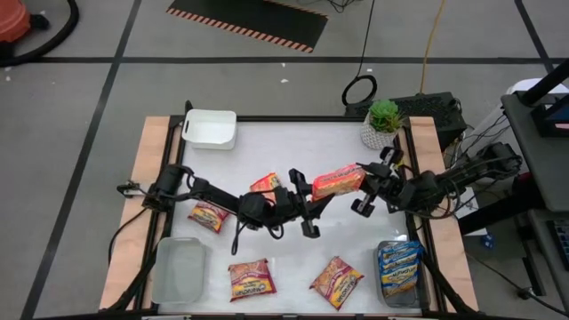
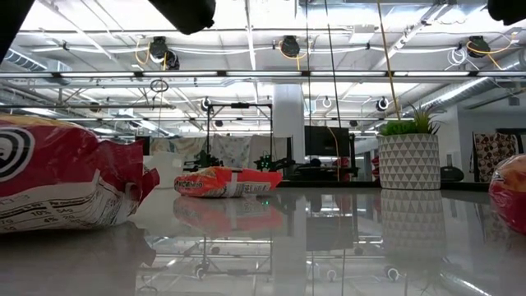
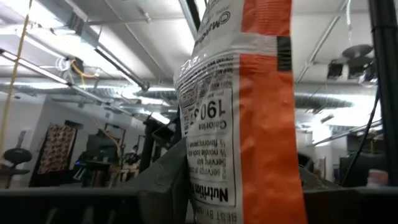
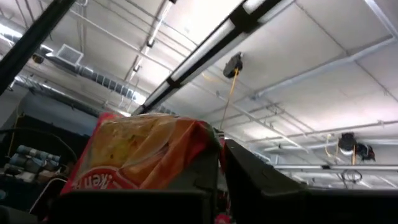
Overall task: Sort Maruchan noodles
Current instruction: Put the bottom orange noodle pack into the white bin
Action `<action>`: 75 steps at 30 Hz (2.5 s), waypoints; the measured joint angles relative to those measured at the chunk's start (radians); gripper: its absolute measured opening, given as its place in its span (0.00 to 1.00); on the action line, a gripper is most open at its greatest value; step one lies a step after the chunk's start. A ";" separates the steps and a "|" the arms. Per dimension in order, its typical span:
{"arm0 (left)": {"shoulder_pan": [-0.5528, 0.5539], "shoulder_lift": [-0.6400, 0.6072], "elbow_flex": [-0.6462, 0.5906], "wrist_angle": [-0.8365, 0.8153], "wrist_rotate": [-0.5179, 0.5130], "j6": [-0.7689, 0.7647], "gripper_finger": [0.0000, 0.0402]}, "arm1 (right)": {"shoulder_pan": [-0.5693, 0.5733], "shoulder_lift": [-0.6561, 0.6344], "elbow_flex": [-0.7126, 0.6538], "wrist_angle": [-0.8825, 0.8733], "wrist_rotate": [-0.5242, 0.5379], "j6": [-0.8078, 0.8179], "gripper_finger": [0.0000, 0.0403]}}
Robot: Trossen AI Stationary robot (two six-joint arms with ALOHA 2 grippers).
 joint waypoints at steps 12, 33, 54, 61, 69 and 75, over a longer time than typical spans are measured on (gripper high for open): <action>-0.028 -0.173 -0.198 -0.110 -0.089 0.011 0.33 | 0.029 -0.161 0.000 -0.332 0.328 0.116 0.27; -0.040 -0.748 -0.289 -1.625 -0.111 -0.486 0.33 | 0.001 -0.132 0.256 -1.529 0.019 0.968 0.29; -0.055 -0.740 -0.290 -1.929 0.165 -0.584 0.33 | -0.081 0.209 0.441 -1.539 -0.220 0.932 0.41; -0.055 -0.736 -0.290 -1.910 0.158 -0.610 0.33 | -0.091 0.263 0.440 -1.433 -0.282 0.898 0.50; -0.055 -0.731 -0.290 -1.918 0.156 -0.605 0.33 | -0.127 0.320 0.439 -1.341 -0.329 0.880 0.50; -0.051 -0.731 -0.290 -1.917 0.154 -0.590 0.33 | -0.130 0.327 0.439 -1.309 -0.327 0.885 0.51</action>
